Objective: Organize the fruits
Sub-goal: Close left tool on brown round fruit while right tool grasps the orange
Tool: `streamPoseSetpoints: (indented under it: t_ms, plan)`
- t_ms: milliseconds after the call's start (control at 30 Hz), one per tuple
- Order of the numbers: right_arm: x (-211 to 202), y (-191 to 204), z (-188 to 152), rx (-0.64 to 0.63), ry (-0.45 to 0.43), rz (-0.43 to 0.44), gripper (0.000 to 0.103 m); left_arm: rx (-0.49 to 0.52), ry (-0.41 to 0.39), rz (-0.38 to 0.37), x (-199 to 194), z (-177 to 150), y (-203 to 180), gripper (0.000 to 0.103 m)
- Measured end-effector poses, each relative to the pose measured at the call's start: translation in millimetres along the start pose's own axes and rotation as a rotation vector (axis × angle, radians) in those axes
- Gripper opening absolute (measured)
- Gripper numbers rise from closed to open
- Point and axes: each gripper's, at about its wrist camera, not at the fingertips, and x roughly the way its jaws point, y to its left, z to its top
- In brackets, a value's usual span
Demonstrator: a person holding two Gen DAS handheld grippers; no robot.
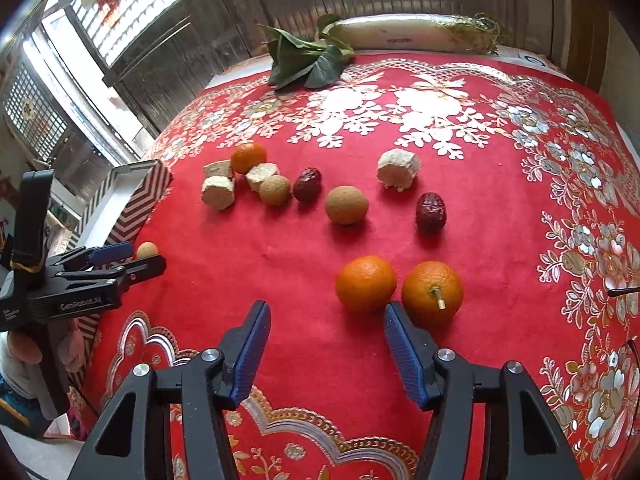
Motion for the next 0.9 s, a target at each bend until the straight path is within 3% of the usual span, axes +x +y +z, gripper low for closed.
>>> streamPoseSetpoints:
  t_ms: [200, 333, 400, 467, 500, 533, 733, 900]
  plan:
    - [10, -2, 13, -0.061, -0.016, -0.061, 0.057, 0.019, 0.010, 0.006, 5, -1, -5, 0.081]
    - [20, 3, 14, -0.110, 0.015, -0.085, 0.036, 0.037, 0.011, 0.017, 7, -1, -8, 0.081]
    - [18, 4, 12, -0.134, 0.013, -0.084, 0.031, 0.045, -0.005, 0.031, 6, -2, -7, 0.066]
    - [16, 3, 11, -0.122, 0.014, -0.071, 0.030, 0.046, -0.016, 0.023, 3, 0, -4, 0.044]
    - [15, 2, 11, -0.118, 0.015, -0.067, 0.030, 0.037, -0.015, 0.016, 2, 1, -2, 0.027]
    - [12, 3, 10, -0.116, 0.014, -0.067, 0.030, 0.024, -0.010, 0.002, 1, 2, 1, 0.024]
    - [-2, 14, 12, -0.113, -0.015, -0.020, 0.030, -0.024, 0.002, -0.060, -9, 0, 11, 0.024]
    - [-8, 37, 20, -0.149, -0.027, 0.037, 0.030, -0.033, -0.025, -0.055, -30, 2, 17, 0.024]
